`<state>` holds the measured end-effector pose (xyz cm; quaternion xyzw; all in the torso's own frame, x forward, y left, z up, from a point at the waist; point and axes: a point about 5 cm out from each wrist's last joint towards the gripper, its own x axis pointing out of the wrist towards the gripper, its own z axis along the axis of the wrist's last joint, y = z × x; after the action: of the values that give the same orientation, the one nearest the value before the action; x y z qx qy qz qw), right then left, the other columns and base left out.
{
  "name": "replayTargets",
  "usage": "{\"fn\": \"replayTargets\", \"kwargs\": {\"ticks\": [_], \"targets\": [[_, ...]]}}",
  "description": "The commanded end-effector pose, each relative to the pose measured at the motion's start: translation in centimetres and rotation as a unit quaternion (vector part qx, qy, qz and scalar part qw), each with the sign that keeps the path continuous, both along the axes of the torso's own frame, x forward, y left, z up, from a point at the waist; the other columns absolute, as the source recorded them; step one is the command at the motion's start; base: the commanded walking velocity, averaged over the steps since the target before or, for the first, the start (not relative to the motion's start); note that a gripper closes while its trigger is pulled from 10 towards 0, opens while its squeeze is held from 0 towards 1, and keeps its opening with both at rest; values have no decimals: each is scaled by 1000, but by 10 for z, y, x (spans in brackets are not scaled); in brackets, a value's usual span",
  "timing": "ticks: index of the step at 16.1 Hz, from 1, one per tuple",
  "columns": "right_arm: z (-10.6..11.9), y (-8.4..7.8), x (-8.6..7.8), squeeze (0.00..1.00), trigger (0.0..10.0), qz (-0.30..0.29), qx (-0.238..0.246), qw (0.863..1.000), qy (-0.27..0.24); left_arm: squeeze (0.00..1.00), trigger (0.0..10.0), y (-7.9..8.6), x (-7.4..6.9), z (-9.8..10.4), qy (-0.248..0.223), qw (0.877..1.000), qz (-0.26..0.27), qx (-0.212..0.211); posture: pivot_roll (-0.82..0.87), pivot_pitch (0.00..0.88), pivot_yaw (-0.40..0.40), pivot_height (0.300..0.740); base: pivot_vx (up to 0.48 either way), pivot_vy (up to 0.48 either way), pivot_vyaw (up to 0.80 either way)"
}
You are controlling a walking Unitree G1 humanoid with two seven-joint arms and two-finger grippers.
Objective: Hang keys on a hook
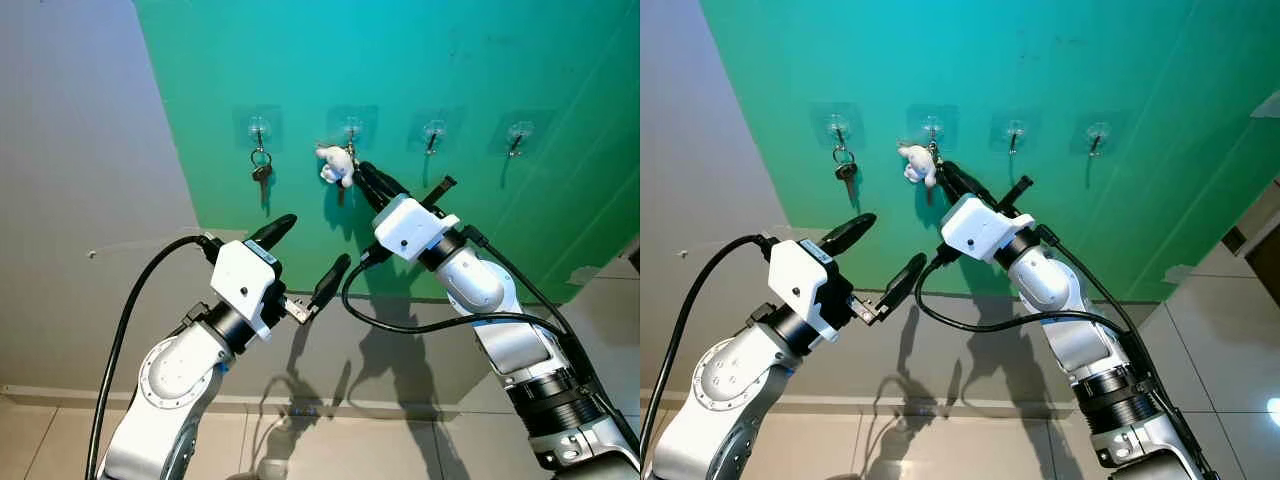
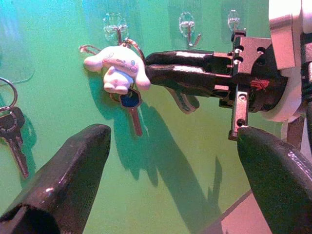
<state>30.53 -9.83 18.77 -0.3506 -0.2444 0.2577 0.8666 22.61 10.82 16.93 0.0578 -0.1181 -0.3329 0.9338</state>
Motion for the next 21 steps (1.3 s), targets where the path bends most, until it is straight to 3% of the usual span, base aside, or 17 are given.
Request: {"fn": "replayTargets", "kwargs": {"ticks": [1, 5, 9, 13, 16, 21], "targets": [[4, -2, 1, 0, 10000, -2, 0, 1000, -9, 0, 10000, -2, 1, 1, -4, 1000, -5, 6, 51, 0, -10, 740, 0, 0, 0], [21, 6, -4, 0, 10000, 26, -16, 997, -69, 0, 10000, -2, 1, 2, -6, 1000, -5, 7, 52, 0, -9, 740, 0, 0, 0], [23, 5, -2, 0, 10000, 20, -29, 996, -81, 0, 10000, -3, 0, 2, -6, 1000, -6, 7, 51, 0, -8, 740, 0, 0, 0], [14, 1, -1, 0, 10000, 15, -36, 998, -55, 0, 10000, -2, 0, 1, -5, 1000, -5, 7, 52, 0, -10, 740, 0, 0, 0], [0, -5, 8, 0, 10000, -26, -54, 998, -17, 0, 10000, -3, 0, 1, -5, 1000, -7, 8, 51, 0, -8, 740, 0, 0, 0], [-6, -8, 7, 0, 10000, -35, -43, 998, -7, 0, 10000, -2, -2, 1, -6, 1000, -7, 10, 55, 0, -9, 740, 0, 0, 0]]}}
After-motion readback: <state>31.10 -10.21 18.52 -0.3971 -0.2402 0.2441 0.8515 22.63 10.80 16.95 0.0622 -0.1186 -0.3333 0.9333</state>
